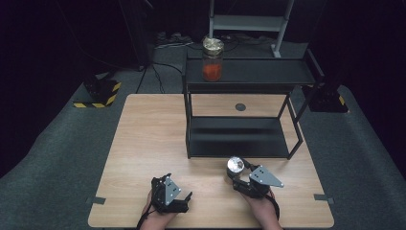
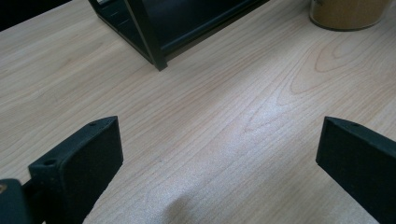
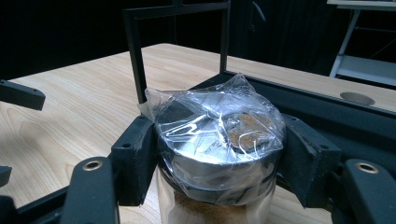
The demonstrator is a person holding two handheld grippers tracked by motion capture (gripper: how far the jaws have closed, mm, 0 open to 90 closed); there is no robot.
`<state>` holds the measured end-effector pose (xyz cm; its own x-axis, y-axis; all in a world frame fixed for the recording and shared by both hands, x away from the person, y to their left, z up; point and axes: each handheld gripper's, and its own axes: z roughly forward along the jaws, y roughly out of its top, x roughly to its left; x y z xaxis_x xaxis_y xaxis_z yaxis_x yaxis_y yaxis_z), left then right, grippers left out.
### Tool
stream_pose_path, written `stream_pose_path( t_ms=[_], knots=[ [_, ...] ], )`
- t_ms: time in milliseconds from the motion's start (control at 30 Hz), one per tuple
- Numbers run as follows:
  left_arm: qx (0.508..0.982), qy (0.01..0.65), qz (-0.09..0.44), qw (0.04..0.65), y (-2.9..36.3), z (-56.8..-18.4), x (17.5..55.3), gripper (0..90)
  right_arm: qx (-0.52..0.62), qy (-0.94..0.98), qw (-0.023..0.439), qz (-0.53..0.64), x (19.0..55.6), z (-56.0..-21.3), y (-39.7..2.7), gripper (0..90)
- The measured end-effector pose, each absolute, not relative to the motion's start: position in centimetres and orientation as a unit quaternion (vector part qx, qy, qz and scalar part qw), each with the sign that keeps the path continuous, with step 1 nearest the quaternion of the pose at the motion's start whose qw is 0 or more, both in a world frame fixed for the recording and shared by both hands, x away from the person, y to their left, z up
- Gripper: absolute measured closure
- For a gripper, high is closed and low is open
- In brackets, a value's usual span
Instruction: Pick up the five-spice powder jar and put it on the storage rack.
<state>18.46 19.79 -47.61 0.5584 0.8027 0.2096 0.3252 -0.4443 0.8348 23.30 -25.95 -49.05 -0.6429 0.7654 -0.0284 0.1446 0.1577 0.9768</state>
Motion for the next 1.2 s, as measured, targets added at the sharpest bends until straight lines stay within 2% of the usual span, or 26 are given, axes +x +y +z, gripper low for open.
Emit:
stream_pose_path(
  t_ms=[367, 1200],
  knots=[
    [0.792, 0.355, 0.306, 0.390, 19.8, -47.6, 18.5, 0.9, 0.318, 0.710, 0.281, 0.562, 23.2, -48.7, -26.1, 34.3],
    [0.795, 0.349, 0.308, 0.388, 19.8, -47.6, 18.4, 0.8, 0.330, 0.686, 0.316, 0.567, 21.3, -45.1, -29.7, 34.2]
  ],
)
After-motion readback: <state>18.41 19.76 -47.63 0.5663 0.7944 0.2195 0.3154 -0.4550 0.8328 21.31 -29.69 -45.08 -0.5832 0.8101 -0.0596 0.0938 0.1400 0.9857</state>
